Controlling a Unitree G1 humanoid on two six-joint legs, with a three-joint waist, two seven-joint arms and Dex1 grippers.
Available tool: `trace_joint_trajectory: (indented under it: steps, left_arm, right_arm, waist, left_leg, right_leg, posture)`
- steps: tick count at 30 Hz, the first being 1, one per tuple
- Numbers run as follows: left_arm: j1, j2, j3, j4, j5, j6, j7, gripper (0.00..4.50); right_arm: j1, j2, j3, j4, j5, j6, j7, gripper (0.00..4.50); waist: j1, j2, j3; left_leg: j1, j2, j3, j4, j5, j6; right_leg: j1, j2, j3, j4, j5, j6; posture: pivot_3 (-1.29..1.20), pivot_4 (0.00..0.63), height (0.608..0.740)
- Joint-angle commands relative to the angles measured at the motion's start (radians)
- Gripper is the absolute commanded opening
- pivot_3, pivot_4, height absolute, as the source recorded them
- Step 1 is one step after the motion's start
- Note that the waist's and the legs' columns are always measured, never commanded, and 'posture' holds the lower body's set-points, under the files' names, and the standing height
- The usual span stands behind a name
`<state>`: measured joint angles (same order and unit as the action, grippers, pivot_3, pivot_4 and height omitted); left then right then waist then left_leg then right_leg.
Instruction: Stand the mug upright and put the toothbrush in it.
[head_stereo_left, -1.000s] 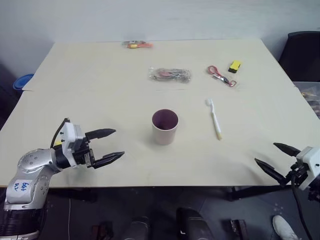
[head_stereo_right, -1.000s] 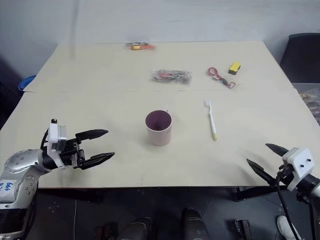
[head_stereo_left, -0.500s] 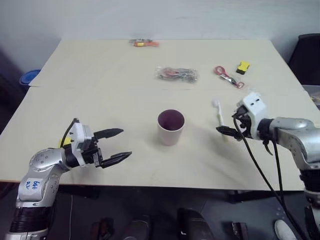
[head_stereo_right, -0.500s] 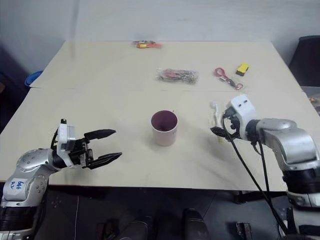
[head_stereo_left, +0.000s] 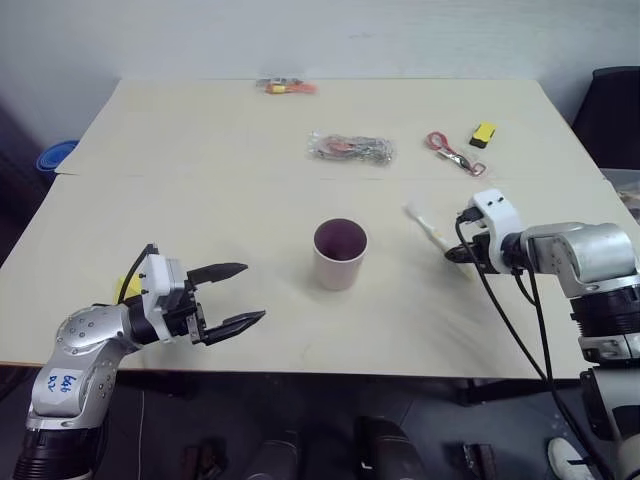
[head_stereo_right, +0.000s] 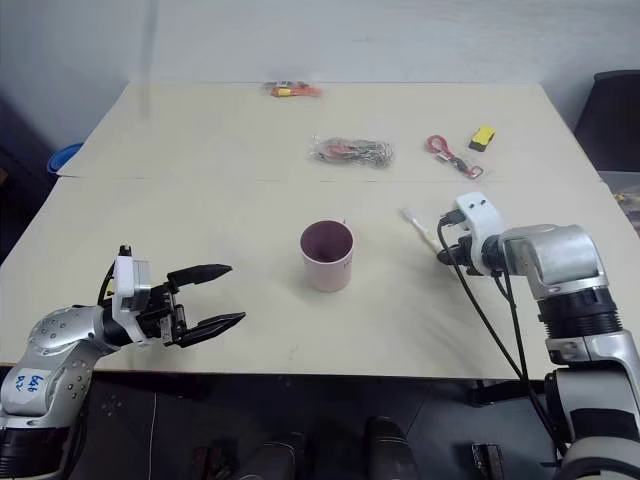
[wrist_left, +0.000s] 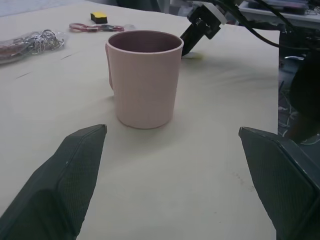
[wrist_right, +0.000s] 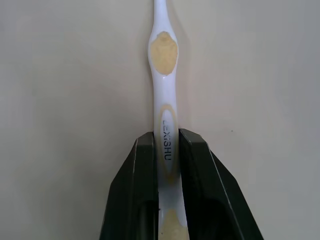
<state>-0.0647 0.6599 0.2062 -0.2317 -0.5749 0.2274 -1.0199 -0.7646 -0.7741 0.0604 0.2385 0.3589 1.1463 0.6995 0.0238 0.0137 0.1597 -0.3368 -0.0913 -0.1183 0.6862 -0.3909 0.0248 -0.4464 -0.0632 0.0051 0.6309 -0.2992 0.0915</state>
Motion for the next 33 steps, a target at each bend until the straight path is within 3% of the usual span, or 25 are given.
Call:
trace_joint_trajectory:
  steps: [1,3,6,10,18,19,22,26,31,33]
  left_arm:
    - [-0.012,-0.009,0.016,-0.039,-0.043,0.02,0.012,4.5]
    - [-0.029,-0.018,0.025,-0.038,-0.069,0.047,0.03,4.5]
    - [-0.056,-0.032,0.028,-0.034,-0.095,0.08,0.05,4.5]
    - [-0.079,-0.038,0.006,-0.021,-0.088,0.086,0.045,4.5]
    - [-0.105,-0.037,-0.009,-0.001,-0.062,0.066,0.039,4.5]
    - [-0.108,-0.037,-0.007,0.002,-0.059,0.063,0.041,4.5]
    - [-0.111,-0.034,0.0,0.006,-0.055,0.057,0.043,4.5]
    - [-0.103,-0.029,0.015,0.013,-0.044,0.042,0.047,4.5]
    - [-0.011,0.0,0.06,0.04,0.047,-0.054,0.055,4.5]
    - [0.058,0.013,0.078,0.055,0.113,-0.129,0.058,4.5]
  right_arm:
    - [0.006,0.112,-0.275,-0.076,0.175,-0.185,0.055,0.25]
    - [0.014,0.252,-0.404,-0.203,0.3,-0.342,0.068,0.25]
    - [0.032,0.433,-0.439,-0.337,0.382,-0.479,0.043,0.25]
    - [0.094,0.57,-0.291,-0.4,0.28,-0.741,0.116,0.25]
    - [0.18,0.67,-0.078,-0.1,0.047,-1.231,0.276,0.25]
    - [0.181,0.674,-0.074,-0.076,0.047,-1.249,0.283,0.81]
    - [0.19,0.666,-0.06,-0.036,0.043,-1.301,0.316,1.47]
    - [0.21,0.609,-0.068,-0.056,0.038,-1.322,0.34,2.76]
    - [0.329,0.365,-0.141,-0.152,0.073,-1.25,0.443,4.34]
    - [0.431,0.225,-0.188,-0.208,0.12,-1.196,0.529,4.47]
  waist:
    - [-0.002,0.0,0.0]
    - [-0.013,0.0,0.0]
    - [-0.028,0.0,0.0]
    - [-0.034,0.0,0.0]
    - [-0.047,0.0,0.0]
    - [-0.052,0.0,0.0]
    - [-0.056,0.0,0.0]
    - [-0.056,0.0,0.0]
    - [-0.048,0.0,0.0]
    - [-0.041,0.0,0.0]
  left_leg:
    - [0.0,0.0,0.0,0.0,0.0,0.0]
    - [0.0,0.0,0.001,0.0,0.0,0.0]
    - [0.0,0.002,0.001,-0.001,0.0,-0.002]
    - [0.001,0.002,0.0,-0.001,0.0,-0.002]
    - [0.002,0.0,0.0,0.0,0.0,-0.002]
    - [0.002,0.0,-0.001,0.0,0.0,-0.002]
    - [0.002,0.0,-0.001,0.0,0.0,-0.002]
    - [0.002,0.0,-0.001,0.0,0.0,-0.002]
    - [0.002,-0.001,-0.002,0.001,0.0,-0.002]
    - [0.002,-0.001,-0.002,0.0,0.0,-0.001]
  right_leg:
    - [0.0,0.0,0.0,0.0,0.0,0.0]
    - [-0.001,0.001,0.001,0.001,0.0,0.0]
    - [-0.002,0.002,0.0,0.007,0.0,0.0]
    - [-0.002,0.002,0.0,0.009,0.0,0.0]
    - [-0.002,0.001,0.0,0.011,0.0,0.0]
    - [-0.002,0.001,-0.001,0.011,0.0,0.0]
    - [-0.002,0.001,-0.001,0.011,0.0,0.0]
    - [-0.002,0.001,-0.001,0.011,0.0,-0.001]
    - [-0.001,0.0,-0.001,0.011,0.0,-0.001]
    - [-0.001,0.0,-0.001,0.009,0.0,-0.001]
  posture:
    - [0.0,0.15,0.74]
    - [0.0,0.15,0.74]
    - [0.0,0.15,0.74]
    - [0.0,0.15,0.74]
    - [0.0,0.15,0.74]
    - [0.0,0.15,0.74]
    - [0.0,0.15,0.74]
    - [0.0,0.15,0.74]
    - [0.0,0.15,0.74]
    - [0.0,0.15,0.74]
